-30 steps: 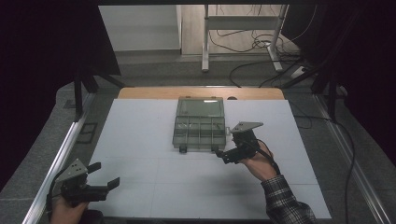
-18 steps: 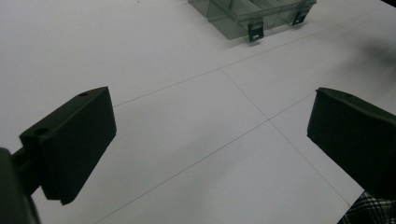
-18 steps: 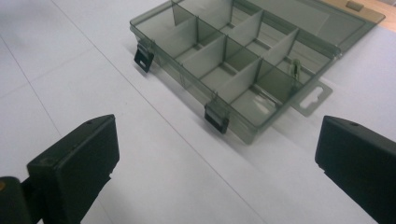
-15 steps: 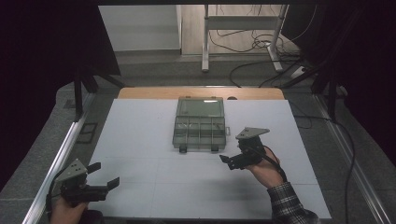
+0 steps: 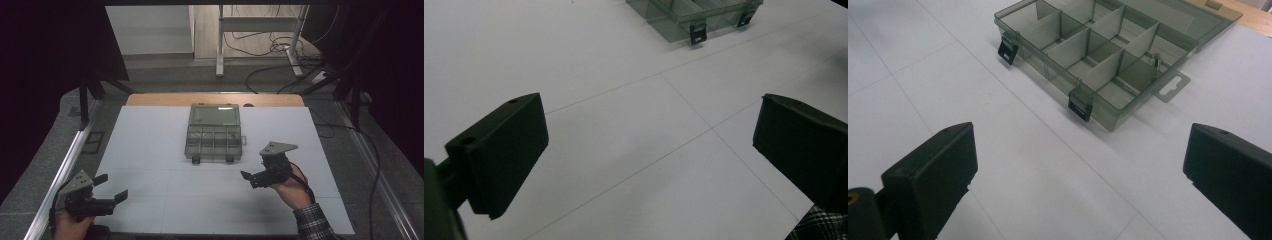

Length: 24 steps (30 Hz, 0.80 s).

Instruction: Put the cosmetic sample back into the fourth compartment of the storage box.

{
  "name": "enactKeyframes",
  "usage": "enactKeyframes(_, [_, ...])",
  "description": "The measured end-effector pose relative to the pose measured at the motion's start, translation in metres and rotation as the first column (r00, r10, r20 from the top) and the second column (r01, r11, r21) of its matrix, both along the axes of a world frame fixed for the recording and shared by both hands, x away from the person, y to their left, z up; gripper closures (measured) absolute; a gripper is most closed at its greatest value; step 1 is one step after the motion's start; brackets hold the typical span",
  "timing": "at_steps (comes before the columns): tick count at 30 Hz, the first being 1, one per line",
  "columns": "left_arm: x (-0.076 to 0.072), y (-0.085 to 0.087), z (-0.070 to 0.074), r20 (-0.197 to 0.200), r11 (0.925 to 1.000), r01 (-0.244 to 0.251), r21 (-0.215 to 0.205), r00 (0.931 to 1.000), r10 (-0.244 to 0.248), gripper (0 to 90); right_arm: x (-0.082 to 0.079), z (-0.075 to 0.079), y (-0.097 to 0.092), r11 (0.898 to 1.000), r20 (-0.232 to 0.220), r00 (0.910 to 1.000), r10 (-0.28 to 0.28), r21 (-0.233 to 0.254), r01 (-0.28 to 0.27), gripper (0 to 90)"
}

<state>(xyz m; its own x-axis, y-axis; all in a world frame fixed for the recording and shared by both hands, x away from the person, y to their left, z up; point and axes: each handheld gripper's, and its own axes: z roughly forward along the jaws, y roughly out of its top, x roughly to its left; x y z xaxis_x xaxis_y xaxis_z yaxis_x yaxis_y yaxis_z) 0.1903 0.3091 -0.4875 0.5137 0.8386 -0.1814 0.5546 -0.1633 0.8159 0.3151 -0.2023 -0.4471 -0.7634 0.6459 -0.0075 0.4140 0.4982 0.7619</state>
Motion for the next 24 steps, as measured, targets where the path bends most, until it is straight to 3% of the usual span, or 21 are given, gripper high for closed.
enactKeyframes(9, [0.0, 0.0, 0.0, -0.001, 1.0, -0.002, 0.0, 1.0, 0.002, 1.6, -0.01, -0.004, -0.011, 0.999, -0.009, 0.9994, -0.035, 0.036, 0.035, 0.2])
enactKeyframes(24, [0.0, 0.0, 0.0, -0.004, 1.0, -0.003, -0.001, 1.0, 0.003, 1.6, -0.027, -0.005, -0.023, 0.998, -0.007, 0.9987, -0.051, 0.035, 0.051, 0.1])
